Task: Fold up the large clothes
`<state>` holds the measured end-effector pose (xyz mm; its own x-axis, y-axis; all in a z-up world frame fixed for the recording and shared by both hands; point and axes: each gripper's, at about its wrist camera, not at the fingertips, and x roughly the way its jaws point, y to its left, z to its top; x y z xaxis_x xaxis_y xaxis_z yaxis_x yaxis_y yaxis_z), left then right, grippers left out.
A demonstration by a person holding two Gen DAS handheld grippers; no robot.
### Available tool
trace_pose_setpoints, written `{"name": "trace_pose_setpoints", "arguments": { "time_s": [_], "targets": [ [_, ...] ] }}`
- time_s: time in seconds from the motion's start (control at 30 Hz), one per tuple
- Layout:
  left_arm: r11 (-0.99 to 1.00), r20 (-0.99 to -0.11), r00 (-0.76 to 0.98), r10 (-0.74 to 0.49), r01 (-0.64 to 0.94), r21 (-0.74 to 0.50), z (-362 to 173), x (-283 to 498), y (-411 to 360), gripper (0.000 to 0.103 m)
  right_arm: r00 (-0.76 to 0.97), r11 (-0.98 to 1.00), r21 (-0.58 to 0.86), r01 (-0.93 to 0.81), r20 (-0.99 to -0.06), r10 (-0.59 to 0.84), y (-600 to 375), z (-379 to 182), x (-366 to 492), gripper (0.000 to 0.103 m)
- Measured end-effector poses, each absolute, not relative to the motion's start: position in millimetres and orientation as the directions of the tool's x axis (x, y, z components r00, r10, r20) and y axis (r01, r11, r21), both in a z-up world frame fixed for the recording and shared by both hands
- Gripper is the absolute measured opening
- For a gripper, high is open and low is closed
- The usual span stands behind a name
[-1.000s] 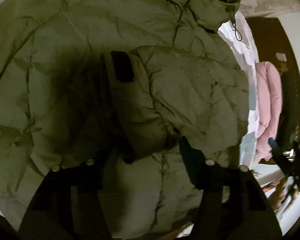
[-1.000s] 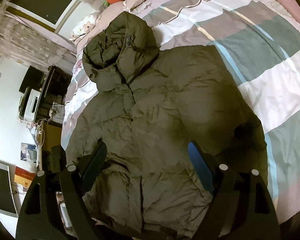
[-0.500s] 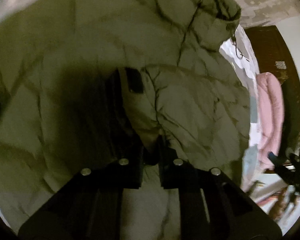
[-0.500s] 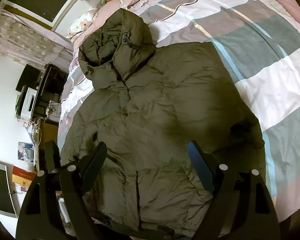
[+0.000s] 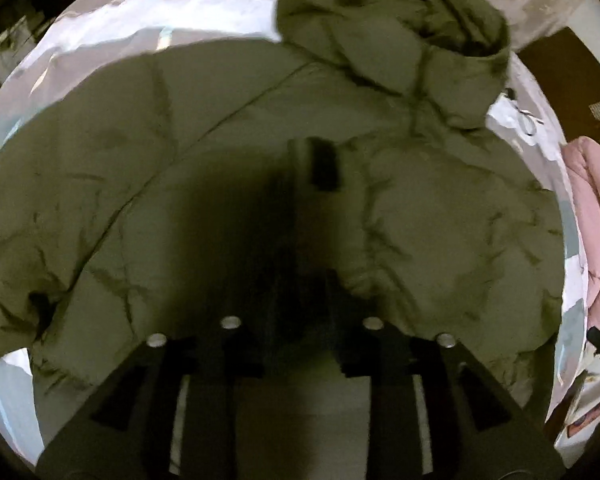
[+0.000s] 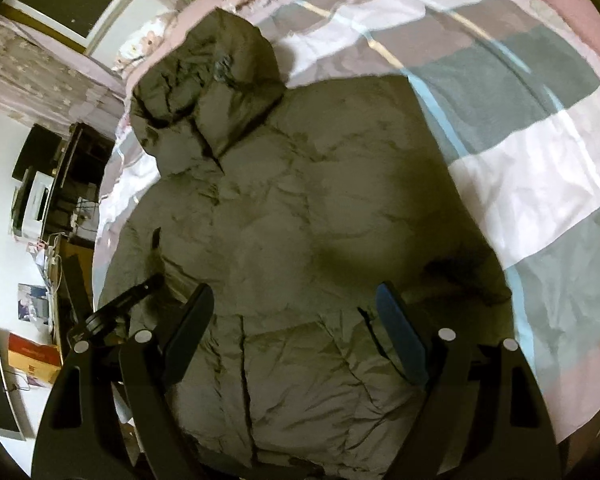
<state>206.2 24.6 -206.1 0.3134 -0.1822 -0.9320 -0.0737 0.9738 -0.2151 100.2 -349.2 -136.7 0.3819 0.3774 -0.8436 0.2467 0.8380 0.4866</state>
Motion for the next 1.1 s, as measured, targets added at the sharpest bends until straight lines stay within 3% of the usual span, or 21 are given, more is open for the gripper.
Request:
{"name": "trace_pose_setpoints", "arguments": {
  "time_s": [0.03,0.1,0.27,0.4,0.63,0.8,0.87,0.93,1.0,1.1],
  "targets": [
    [0.976,-0.935,0.316,-0.163,-0.089,-0.2,-204.4,206.1,27.0,0.062,0.376,0.834,0.488,0.257,-0.846,0.378,-350.6,-141.1,101.7,0.084],
    [0.973,-0.926,0.357,-0.122,-0.14,-0.182,-189.6,203.0,38.1,0.071,0.373,0.826,0.485,0.288,-0.851,0.37,-355.6,-152.3,105.4,0.083],
    [0.959,-0.869,0.442,-0.224,-0.061,-0.278,-154.3,196.2,30.2,0.068,0.392,0.861,0.424,0.28,-0.87,0.301,-354.6,-167.9,116.0,0.082],
    [0.958,-0.882,0.384,-0.273,0.027,-0.285,-169.0,201.7,-4.0,0.061,0.351,0.901,0.362,0.239,-0.897,0.268,-343.9,-188.1,129.6,0.063],
    [0.984,-0.948,0.263,-0.177,0.025,-0.177,-222.2,214.7,-29.5,0.062,0.287,0.933,0.268,0.24,-0.938,0.196,-341.5,-223.6,144.7,0.061],
    [0.981,-0.947,0.261,-0.188,0.001,-0.194,-221.7,221.2,-25.4,0.064,0.27,0.954,0.219,0.205,-0.95,0.16,-335.9,-224.5,147.7,0.062],
    [0.967,-0.931,0.3,-0.209,-0.077,-0.242,-202.2,216.0,3.1,0.076,0.256,0.939,0.263,0.223,-0.945,0.204,-340.3,-216.8,144.7,0.072],
    [0.928,-0.897,0.376,-0.235,-0.189,-0.322,-183.1,206.4,39.4,0.095,0.266,0.914,0.321,0.247,-0.93,0.255,-347.2,-207.8,140.5,0.081],
    [0.844,-0.871,0.441,-0.214,-0.365,-0.393,-168.1,188.3,97.8,0.099,0.273,0.904,0.342,0.257,-0.923,0.272,-353.2,-200.8,138.5,0.085],
    [0.615,-0.902,0.416,-0.119,-0.682,-0.396,-174.7,141.9,186.7,0.1,0.272,0.902,0.33,0.277,-0.928,0.256,-361.6,-197.5,141.2,0.085]
  ]
}}
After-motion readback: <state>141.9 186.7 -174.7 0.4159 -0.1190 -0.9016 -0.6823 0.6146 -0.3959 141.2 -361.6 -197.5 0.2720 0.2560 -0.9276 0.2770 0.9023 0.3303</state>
